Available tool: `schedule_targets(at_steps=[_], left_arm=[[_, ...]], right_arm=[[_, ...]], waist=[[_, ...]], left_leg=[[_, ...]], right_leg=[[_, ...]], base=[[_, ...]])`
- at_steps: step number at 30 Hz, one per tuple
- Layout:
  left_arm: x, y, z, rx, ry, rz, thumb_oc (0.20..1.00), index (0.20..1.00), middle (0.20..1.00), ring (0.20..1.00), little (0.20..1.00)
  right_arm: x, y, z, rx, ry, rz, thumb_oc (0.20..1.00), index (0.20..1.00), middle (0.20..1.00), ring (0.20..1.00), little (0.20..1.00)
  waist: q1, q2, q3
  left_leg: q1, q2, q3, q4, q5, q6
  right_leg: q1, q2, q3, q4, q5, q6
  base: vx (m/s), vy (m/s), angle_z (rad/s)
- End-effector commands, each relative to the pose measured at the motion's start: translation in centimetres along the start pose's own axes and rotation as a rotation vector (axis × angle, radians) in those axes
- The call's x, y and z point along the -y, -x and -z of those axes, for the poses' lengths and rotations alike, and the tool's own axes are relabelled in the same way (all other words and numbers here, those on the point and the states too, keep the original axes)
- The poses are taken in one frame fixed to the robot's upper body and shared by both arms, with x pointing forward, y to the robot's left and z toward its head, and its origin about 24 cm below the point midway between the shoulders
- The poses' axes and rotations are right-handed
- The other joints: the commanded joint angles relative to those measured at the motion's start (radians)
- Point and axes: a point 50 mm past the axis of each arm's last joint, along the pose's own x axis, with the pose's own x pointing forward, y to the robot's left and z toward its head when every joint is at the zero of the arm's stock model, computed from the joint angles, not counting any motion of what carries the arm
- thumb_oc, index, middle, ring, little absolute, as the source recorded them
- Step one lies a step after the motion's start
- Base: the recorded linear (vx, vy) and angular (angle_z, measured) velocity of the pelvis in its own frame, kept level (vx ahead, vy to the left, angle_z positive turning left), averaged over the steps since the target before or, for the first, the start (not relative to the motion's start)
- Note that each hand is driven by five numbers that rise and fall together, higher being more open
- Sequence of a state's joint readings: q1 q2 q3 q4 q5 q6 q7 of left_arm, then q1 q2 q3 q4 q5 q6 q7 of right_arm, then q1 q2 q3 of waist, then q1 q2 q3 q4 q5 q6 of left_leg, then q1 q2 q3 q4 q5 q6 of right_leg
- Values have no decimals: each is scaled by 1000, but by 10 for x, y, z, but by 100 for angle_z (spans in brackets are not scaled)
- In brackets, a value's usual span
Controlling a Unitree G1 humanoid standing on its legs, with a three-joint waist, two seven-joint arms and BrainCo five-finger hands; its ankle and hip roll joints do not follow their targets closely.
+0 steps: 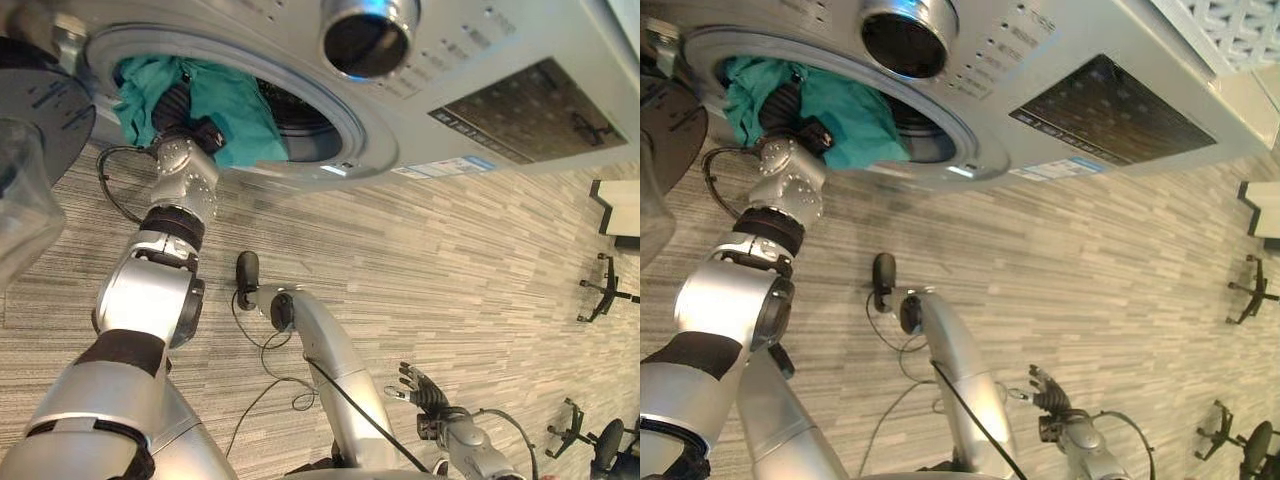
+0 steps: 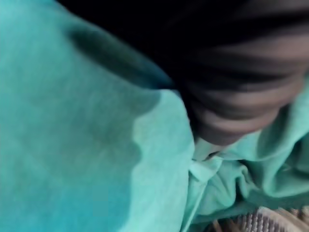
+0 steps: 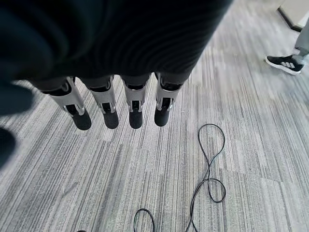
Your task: Grab the laundry basket,head to the washer,open it,put in the laundry and shut it.
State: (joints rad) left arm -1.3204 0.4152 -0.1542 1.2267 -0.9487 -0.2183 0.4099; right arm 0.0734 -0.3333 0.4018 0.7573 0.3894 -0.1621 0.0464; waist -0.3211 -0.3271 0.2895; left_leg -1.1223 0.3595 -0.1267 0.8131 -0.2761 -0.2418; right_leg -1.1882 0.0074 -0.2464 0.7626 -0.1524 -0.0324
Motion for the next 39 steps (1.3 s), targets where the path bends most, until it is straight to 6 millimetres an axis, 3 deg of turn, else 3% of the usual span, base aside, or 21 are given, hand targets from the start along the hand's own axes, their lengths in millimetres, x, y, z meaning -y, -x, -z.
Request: schedule_targets(at_steps=[1, 4, 5, 6, 10, 14, 15, 18, 19, 22, 24, 29, 30, 31, 32, 33, 34, 35, 36, 38, 39], left_arm=[[3, -9, -92, 267, 112, 4, 200, 200, 200, 200, 200], [40, 3, -119, 328, 198, 122, 219, 219, 219, 219, 219], [52, 8, -123, 340, 202, 175, 470, 470, 470, 470, 470], [56, 8, -120, 323, 133, 197, 1000, 1000, 1000, 1000, 1000], [26, -8, -118, 261, -43, 133, 1000, 1000, 1000, 1000, 1000], [13, -12, -108, 235, -138, 129, 1000, 1000, 1000, 1000, 1000], [-2, -17, -86, 168, -259, 111, 1000, 1000, 1000, 1000, 1000], [-12, -19, -79, 135, -313, 96, 1000, 1000, 1000, 1000, 1000], [-27, -21, -67, 95, -377, 84, 1000, 1000, 1000, 1000, 1000], [-38, -22, -56, 69, -458, 75, 1000, 1000, 1000, 1000, 1000], [-67, -20, -22, -23, -639, 66, 1000, 1000, 1000, 1000, 1000], [-93, -9, 21, -101, -683, 61, 1000, 1000, 1000, 1000, 1000], [-109, 6, 59, -150, -665, 68, 1000, 1000, 1000, 1000, 1000], [-109, 7, 59, -152, -664, 67, 1000, 1000, 1000, 1000, 1000], [-99, 15, 77, -172, -690, 127, 1000, 1000, 1000, 1000, 1000], [-87, 31, 106, -235, -651, 196, 1000, 1000, 1000, 1000, 1000], [-86, 46, 128, -275, -643, 225, 1000, 1000, 1000, 1000, 1000], [-83, 54, 140, -286, -660, 244, 1000, 1000, 1000, 1000, 1000], [-92, 60, 146, -306, -652, 232, 1000, 1000, 1000, 1000, 1000], [-112, 78, 165, -360, -646, 227, 1000, 1000, 1000, 1000, 1000], [-125, 100, 186, -424, -647, 251, 1000, 1000, 1000, 1000, 1000]], right_arm=[[19, 15, 22, -70, 9, 62, 1000, 1000, 1000, 1000, 1000], [28, 18, 24, -80, -32, 99, 1000, 1000, 1000, 1000, 1000], [31, 19, 23, -78, -36, 107, 1000, 1000, 1000, 1000, 1000], [35, 18, 19, -67, -43, 115, 1000, 1000, 1000, 1000, 1000], [34, 17, 9, -27, -61, 88, 1000, 1000, 1000, 1000, 1000], [34, 21, 9, -22, -67, 81, 1000, 1000, 1000, 1000, 1000], [33, 24, 11, -17, -66, 73, 1000, 1000, 1000, 1000, 1000], [31, 25, 12, -15, -65, 62, 1000, 1000, 1000, 1000, 1000], [30, 26, 13, -14, -67, 52, 1000, 1000, 1000, 1000, 1000], [29, 29, 15, -19, -49, 40, 1000, 1000, 1000, 1000, 1000], [28, 32, 16, -22, 29, 18, 1000, 1000, 1000, 1000, 1000], [29, 36, 9, 21, 128, 21, 1000, 1000, 1000, 1000, 1000], [29, 34, -12, 115, 165, 41, 1000, 1000, 1000, 1000, 1000], [30, 35, -12, 113, 165, 42, 1000, 1000, 1000, 1000, 1000], [72, 19, -31, 91, 175, 178, 1000, 1000, 1000, 1000, 1000], [71, 1, -66, 186, 149, 220, 1000, 1000, 1000, 1000, 1000], [57, -6, -80, 229, 139, 193, 1000, 1000, 1000, 1000, 1000], [47, -8, -90, 269, 166, 164, 1000, 1000, 1000, 1000, 1000], [49, -6, -95, 290, 181, 178, 1000, 1000, 1000, 1000, 1000], [58, -5, -90, 267, 187, 230, 1000, 1000, 1000, 1000, 1000], [64, -7, -89, 258, 175, 269, 1000, 1000, 1000, 1000, 1000]], waist=[[-63, 25, -40], [-81, 32, -55], [-84, 36, -58], [-83, 44, -60], [-78, 61, -54], [-69, 74, -51], [-59, 86, -41], [-59, 89, -38], [-58, 95, -29], [-55, 96, -18], [-49, 95, -3], [-35, 93, 21], [-16, 94, 49], [-14, 92, 52], [24, 107, 62], [61, 128, 85], [81, 134, 116], [91, 133, 143], [103, 134, 163], [126, 156, 188], [146, 182, 209]], left_leg=[[44, 26, -19, 156, -73, 88], [37, 32, -14, 133, -55, 69], [35, 32, -12, 127, -48, 64], [31, 30, -12, 124, -40, 62], [22, 27, -5, 120, -36, 64], [15, 26, 1, 118, -29, 69], [10, 18, 4, 115, -26, 78], [10, 13, 6, 112, -28, 82], [15, 5, 13, 102, -28, 87], [21, -4, 17, 103, -33, 95], [48, -18, 26, 103, -46, 112], [132, -45, 51, 72, -61, 132], [224, -64, 79, 32, -63, 146], [233, -65, 82, 29, -63, 147], [256, -83, 80, 15, -54, 151], [300, -107, 76, -5, -48, 159], [339, -119, 79, -22, -42, 166], [381, -125, 91, -38, -39, 172], [421, -136, 102, -57, -35, 177], [486, -166, 105, -89, -28, 187], [555, -190, 111, -138, -14, 191]], right_leg=[[25, -10, -11, -71, 56, 126], [8, -8, -12, -73, 58, 124], [6, -8, -14, -78, 59, 124], [5, -9, -14, -83, 60, 122], [-3, -6, -12, -88, 62, 120], [-9, -1, -6, -92, 67, 120], [-6, -5, -2, -101, 71, 122], [-3, -9, -2, -106, 75, 125], [4, -15, 2, -119, 85, 130], [13, -20, 9, -122, 91, 135], [40, -31, 19, -119, 92, 140], [100, -58, 41, -112, 86, 146], [167, -79, 63, -122, 87, 152], [172, -79, 65, -123, 87, 153], [196, -94, 70, -125, 86, 153], [238, -110, 70, -130, 80, 150], [271, -122, 74, -134, 78, 150], [296, -128, 85, -135, 78, 150], [327, -135, 90, -140, 78, 151], [399, -149, 96, -166, 81, 155], [467, -164, 99, -200, 95, 159]], base=[[37, -69, -22], [13, -46, -10], [-4, -37, 3], [-12, -35, 6], [-12, -2, 2], [-43, 23, -4], [-53, 23, -2], [-51, 26, 1], [-83, 66, 1], [-70, 62, -1], [-84, 97, -2], [-63, 94, 19], [-95, 161, 14], [-75, 137, 3], [5, -30, 2], [6, -10, 10], [-17, 43, 34], [-52, 142, 65], [-65, 182, 93], [-35, 172, 51], [-17, 132, -1]])
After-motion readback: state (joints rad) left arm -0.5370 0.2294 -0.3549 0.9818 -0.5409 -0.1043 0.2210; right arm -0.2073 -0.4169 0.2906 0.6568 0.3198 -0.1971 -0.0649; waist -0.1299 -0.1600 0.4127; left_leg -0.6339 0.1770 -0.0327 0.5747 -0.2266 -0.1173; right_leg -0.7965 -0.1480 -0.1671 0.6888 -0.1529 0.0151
